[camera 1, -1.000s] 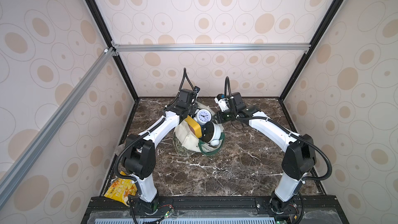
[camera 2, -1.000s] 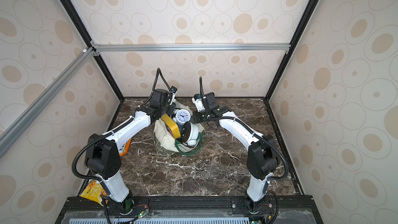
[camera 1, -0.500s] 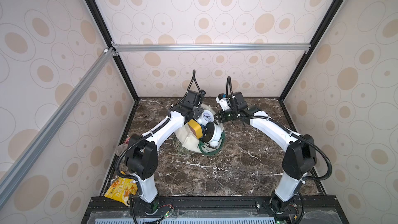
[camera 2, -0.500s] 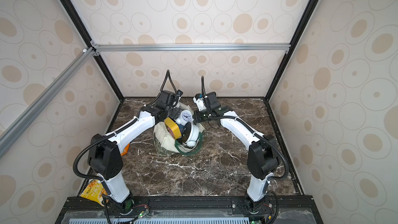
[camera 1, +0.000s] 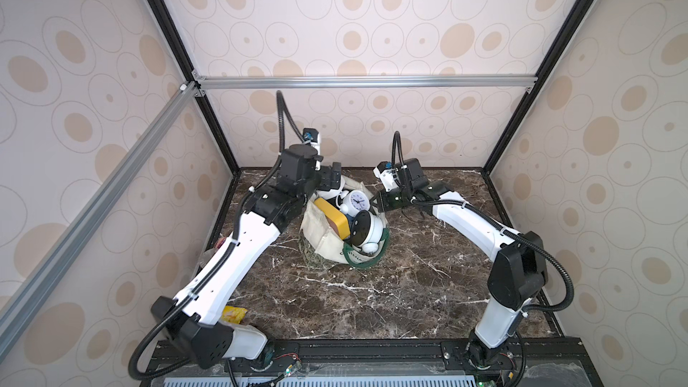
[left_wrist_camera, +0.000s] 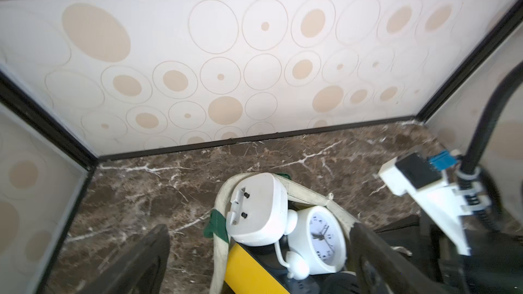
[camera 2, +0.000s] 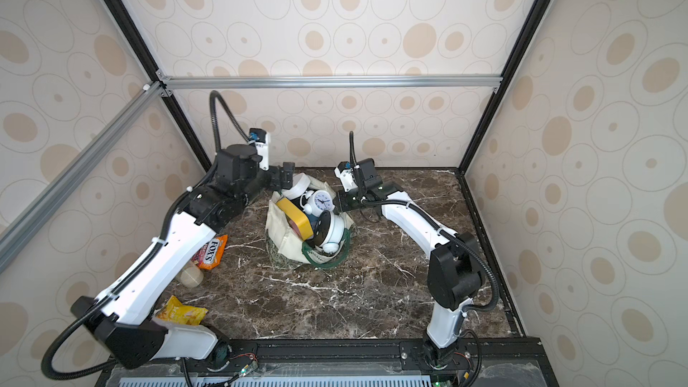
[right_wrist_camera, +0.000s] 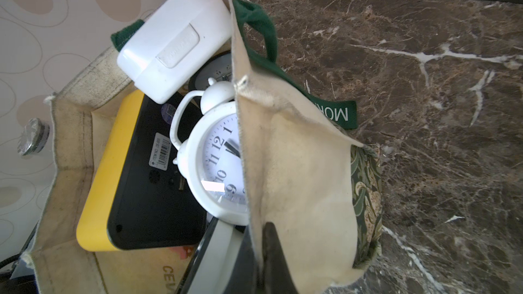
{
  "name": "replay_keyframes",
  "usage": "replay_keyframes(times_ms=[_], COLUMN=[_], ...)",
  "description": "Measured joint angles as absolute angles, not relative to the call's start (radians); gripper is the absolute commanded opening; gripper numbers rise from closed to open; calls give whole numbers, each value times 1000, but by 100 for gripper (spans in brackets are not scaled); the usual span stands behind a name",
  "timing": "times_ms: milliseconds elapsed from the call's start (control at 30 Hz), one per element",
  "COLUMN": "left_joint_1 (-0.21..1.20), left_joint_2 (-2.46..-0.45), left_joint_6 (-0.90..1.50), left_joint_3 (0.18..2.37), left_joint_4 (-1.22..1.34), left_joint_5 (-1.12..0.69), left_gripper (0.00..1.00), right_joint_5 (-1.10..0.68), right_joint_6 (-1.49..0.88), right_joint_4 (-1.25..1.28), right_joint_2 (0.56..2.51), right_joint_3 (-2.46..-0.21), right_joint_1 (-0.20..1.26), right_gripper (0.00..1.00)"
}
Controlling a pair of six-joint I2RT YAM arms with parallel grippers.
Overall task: Put the alarm clock into the canvas bag
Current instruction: Adjust the canvas bag at the center of the board.
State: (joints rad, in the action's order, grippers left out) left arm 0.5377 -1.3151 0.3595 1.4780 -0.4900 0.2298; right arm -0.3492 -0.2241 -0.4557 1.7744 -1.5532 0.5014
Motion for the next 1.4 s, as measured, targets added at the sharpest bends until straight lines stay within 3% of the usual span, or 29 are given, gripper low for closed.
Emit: replay_keyframes(times_ms=[200,367,767,1100,1233,1400], left_joint_1=[569,569,561,515,508,504], left_joint_2=[-1220,-1294,-1293,-1301,-1314,-1335], left_joint_6=[646,767,924,936,935,928], left_joint_3=[1181,1185,1201,1148,1143,1143], left_joint_4=[-541,-558,-601,-570,-547,-536], left_joint_5=[197,194,253,206,185,177], left_gripper=[91,86,65,69,80,78], right_joint_5=[-368,-371,-371,-374,-375,-379], right_joint_6=[-231,-239,-244,-244,-242,-239], right_joint_4=[-434,-415,-383,-382,-383,-384], right_joint_2=[1773,1763,1746,1746,1746,1746], right_joint_3=[-1539,-1519,-1487,-1487,-1487,-1487], right_joint_1=[497,496,496,495,495,494], right_gripper=[0,0,0,0,0,0])
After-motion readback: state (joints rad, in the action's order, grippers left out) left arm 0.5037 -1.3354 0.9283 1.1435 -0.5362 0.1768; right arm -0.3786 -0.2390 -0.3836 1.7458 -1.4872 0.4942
